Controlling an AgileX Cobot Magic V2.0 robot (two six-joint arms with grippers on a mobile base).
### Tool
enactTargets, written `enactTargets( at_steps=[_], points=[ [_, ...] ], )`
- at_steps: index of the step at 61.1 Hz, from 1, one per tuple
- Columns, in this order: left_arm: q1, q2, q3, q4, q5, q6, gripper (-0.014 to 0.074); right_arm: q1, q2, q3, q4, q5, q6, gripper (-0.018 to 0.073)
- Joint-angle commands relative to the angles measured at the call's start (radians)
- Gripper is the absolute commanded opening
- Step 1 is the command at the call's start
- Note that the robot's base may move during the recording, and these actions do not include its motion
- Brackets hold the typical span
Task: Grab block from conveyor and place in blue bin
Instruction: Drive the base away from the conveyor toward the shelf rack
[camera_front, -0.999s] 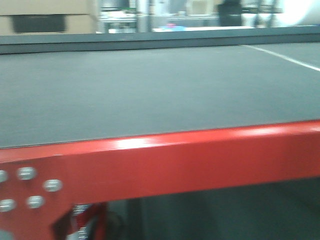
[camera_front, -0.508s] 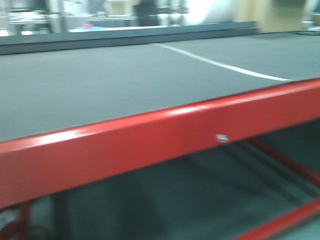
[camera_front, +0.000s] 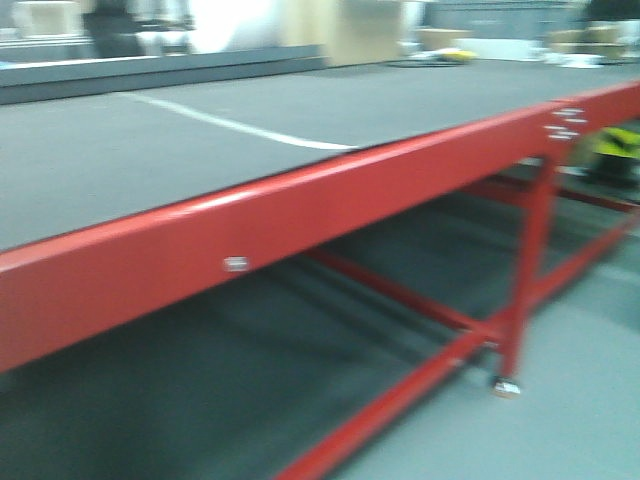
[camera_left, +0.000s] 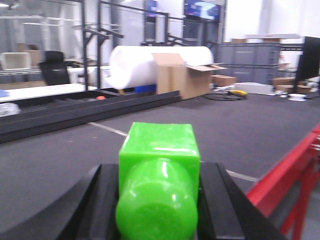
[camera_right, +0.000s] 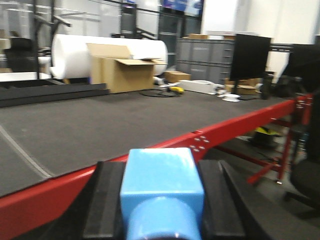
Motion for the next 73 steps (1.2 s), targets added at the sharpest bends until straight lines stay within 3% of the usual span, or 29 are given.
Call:
enactTargets(
  at_steps=[1,73],
  points=[
    [-0.003,-0.005,0.000,0.002,-0.020,0.001,-0.0111,-0.002,-0.003,0.001,-0.004,-0.021,-0.003,-0.0162],
    [-0.003,-0.005,0.000,0.002,-0.020,0.001,-0.0111,-0.002,-0.003,0.001,-0.004,-0.021,-0.003,-0.0162]
  ],
)
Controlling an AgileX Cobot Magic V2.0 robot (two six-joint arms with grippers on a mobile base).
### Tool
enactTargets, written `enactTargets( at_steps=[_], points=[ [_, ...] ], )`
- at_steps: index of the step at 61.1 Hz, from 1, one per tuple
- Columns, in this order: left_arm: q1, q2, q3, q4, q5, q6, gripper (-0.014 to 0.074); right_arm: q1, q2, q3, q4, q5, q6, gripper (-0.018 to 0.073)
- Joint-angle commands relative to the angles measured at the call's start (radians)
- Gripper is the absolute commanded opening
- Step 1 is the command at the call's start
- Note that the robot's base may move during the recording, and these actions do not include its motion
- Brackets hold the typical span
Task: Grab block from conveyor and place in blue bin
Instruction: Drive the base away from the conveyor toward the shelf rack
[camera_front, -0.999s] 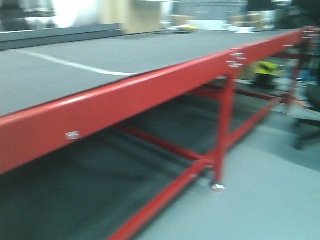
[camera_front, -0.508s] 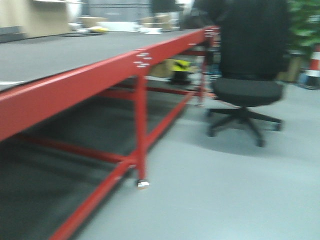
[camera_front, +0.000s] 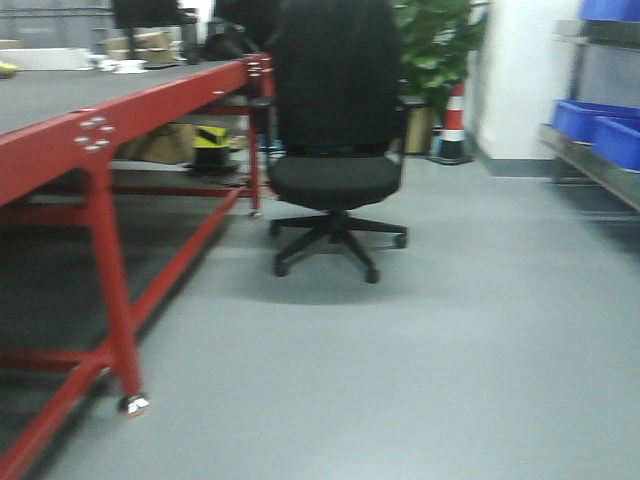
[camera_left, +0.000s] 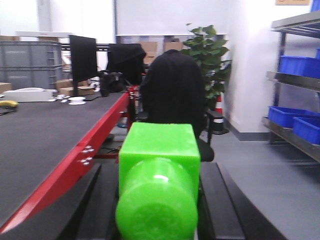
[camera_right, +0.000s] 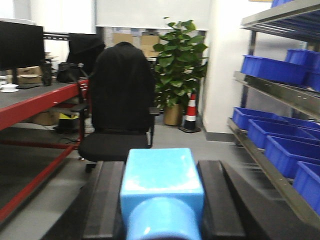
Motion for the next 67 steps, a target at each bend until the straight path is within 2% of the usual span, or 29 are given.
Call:
enactTargets(
  at_steps=[1,67],
  points=[
    [-0.003,-0.005,0.000,0.002,-0.018,0.001,-0.0111,-0.002,-0.003,0.001,-0.004,-0.021,-0.003,-0.0162],
    [-0.003,-0.005,0.000,0.002,-0.034,0.001,-0.0111,-0.002,-0.003,0.001,-0.004,-0.021,-0.003,-0.0162]
  ],
)
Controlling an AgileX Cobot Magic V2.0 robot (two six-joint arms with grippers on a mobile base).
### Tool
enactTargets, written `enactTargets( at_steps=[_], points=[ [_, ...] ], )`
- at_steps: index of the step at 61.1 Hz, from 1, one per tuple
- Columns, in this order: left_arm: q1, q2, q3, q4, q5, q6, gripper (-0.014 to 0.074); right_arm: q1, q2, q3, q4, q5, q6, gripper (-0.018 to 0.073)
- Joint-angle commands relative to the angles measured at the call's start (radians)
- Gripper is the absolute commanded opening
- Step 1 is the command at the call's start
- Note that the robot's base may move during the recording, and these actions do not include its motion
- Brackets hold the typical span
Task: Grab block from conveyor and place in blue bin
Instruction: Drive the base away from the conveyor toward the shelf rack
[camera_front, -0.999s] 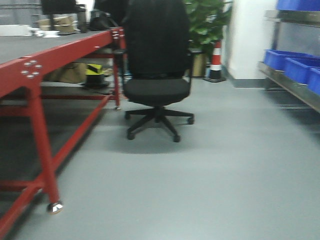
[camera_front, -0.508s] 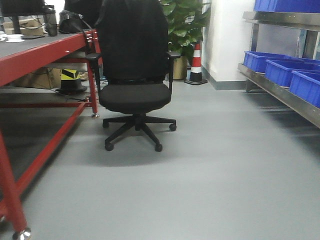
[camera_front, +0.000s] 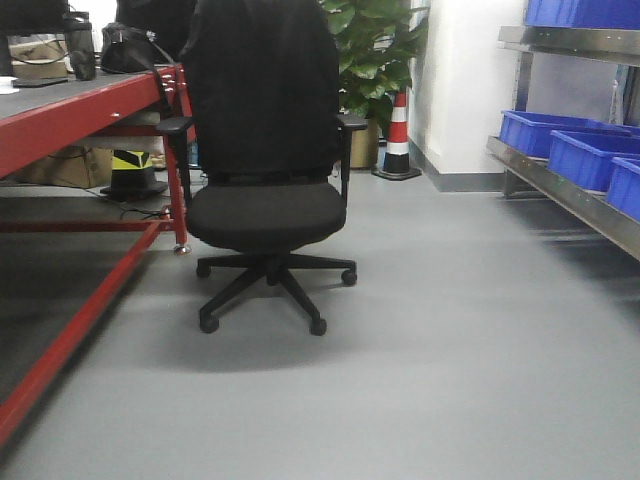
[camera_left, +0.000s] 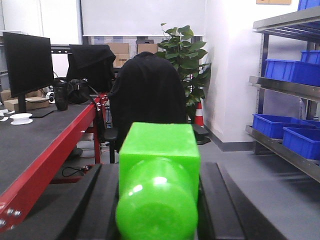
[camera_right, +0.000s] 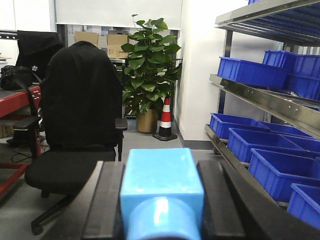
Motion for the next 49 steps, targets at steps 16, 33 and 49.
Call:
enactTargets(
  at_steps=[16,33,49],
  points=[
    [-0.003,-0.005,0.000,0.002,-0.035,0.001,-0.0111,-0.002,-0.002,0.001,-0.004,-0.024,-0.003,-0.0162],
    [-0.003,-0.005,0.000,0.002,-0.035,0.001,-0.0111,-0.002,-0.002,0.001,-0.004,-0.024,-0.003,-0.0162],
    [-0.003,-0.005,0.000,0.002,-0.035,0.001,-0.0111,-0.002,-0.002,0.001,-0.004,-0.024,-0.003,-0.0162]
  ],
)
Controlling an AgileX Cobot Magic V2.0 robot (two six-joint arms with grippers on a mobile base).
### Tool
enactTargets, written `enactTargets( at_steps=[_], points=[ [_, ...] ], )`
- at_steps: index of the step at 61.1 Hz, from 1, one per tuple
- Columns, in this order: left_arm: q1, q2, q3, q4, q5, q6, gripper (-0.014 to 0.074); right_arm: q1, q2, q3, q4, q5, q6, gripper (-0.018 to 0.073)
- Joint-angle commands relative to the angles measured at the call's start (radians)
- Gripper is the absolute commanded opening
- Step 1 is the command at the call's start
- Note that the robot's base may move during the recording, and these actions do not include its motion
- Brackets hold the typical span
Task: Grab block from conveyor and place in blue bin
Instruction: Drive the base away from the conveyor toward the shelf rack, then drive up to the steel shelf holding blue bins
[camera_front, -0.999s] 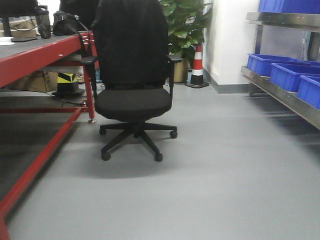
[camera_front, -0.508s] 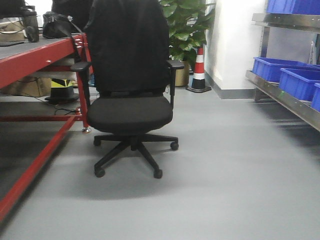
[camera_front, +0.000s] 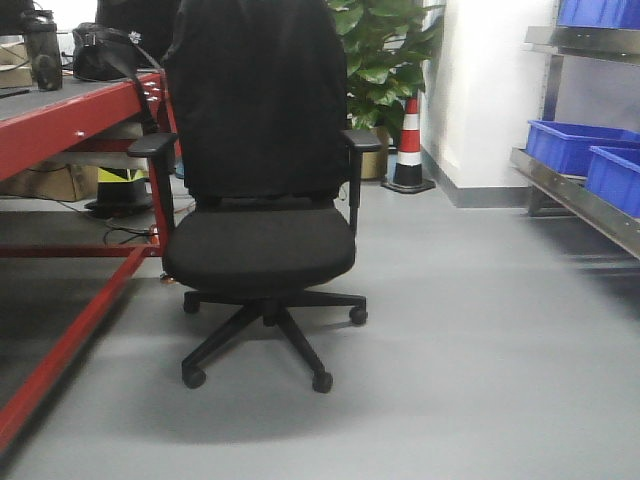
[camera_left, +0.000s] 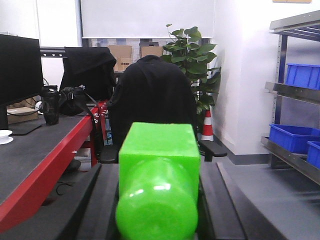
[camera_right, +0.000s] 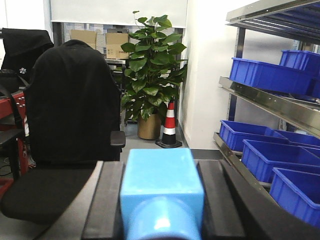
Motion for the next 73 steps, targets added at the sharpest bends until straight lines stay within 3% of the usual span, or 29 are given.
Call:
enactTargets(
  at_steps=[1,73],
  points=[
    [-0.003,-0.005,0.000,0.002,-0.019,0.001,-0.0111,-0.002,-0.002,0.001,-0.004,-0.024,-0.003,-0.0162],
    [-0.003,-0.005,0.000,0.002,-0.019,0.001,-0.0111,-0.002,-0.002,0.001,-0.004,-0.024,-0.003,-0.0162]
  ],
)
